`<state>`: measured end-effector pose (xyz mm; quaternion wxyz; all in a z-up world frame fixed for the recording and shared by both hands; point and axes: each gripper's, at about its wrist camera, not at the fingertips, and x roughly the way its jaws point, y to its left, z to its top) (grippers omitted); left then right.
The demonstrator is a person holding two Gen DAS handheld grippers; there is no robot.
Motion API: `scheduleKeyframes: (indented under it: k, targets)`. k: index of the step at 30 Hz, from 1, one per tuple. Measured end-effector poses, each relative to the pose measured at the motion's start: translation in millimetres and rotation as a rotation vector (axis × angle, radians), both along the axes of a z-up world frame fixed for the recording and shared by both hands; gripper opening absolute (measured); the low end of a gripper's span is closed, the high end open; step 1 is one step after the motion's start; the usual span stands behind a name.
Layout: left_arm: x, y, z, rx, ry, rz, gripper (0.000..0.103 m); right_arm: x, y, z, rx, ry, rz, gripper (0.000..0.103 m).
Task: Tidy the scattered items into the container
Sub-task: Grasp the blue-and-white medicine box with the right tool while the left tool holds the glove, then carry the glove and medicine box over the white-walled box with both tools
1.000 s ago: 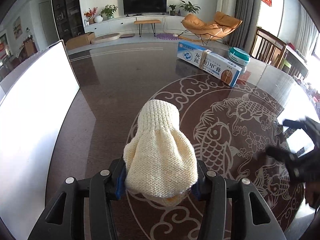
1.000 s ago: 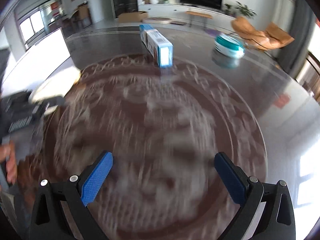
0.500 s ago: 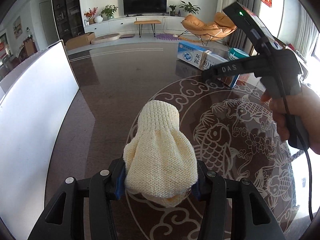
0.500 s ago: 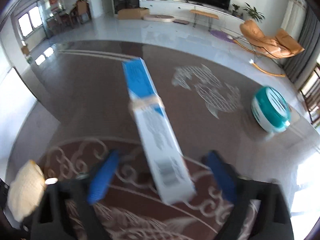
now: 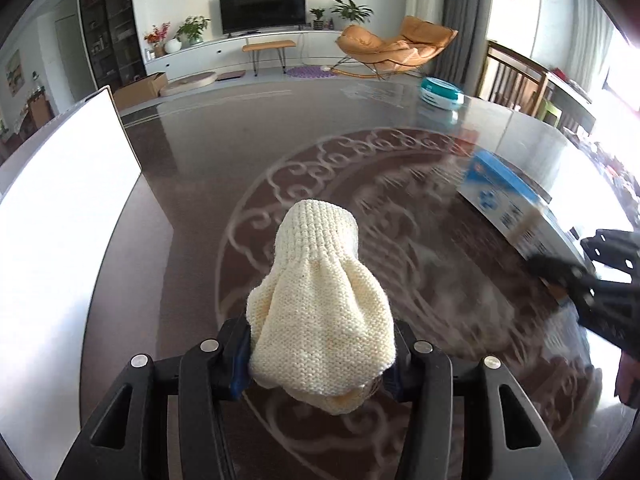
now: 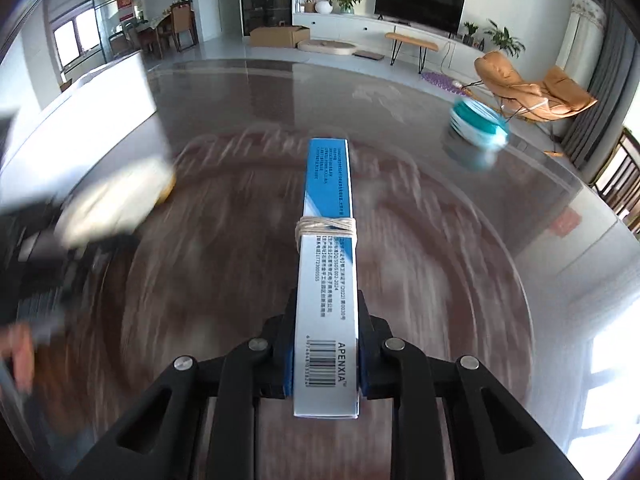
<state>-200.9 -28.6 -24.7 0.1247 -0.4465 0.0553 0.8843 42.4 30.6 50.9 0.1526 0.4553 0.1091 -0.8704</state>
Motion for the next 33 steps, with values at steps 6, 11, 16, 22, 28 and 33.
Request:
scheduleKeyframes:
  k: [6, 11, 16, 22, 28, 33]
  targets:
    - [110.9, 13.0, 2.5, 0.003, 0.000, -0.088, 0.050, 131.0, 42.8, -1.3, -0.051, 0.041, -0.028, 0.023]
    - [152.6, 27.9, -4.9, -0.037, -0.040, -0.106, 0.103, 172.5, 62.4, 1.4, -0.065, 0.022, -0.069, 0.062]
    - [143.7, 26.2, -6.9, -0.044, -0.082, -0.122, 0.103, 170.7, 64.2, 3.1, -0.045, -0.046, -0.049, 0.069]
    - [123.1, 32.9, -7.8, -0.082, -0.153, -0.188, 0.103, 138.9, 58.3, 9.1, -0.015, -0.181, 0.016, 0.069]
    - [111.2, 25.5, 3.3, -0.062, -0.166, -0.167, 0.056, 112.8, 50.9, 15.1, -0.013, -0.247, 0.018, 0.054]
    - [113.0, 20.3, 30.1, -0.031, -0.123, -0.176, 0.042, 118.0, 57.8, 36.8, -0.046, -0.239, 0.009, 0.027]
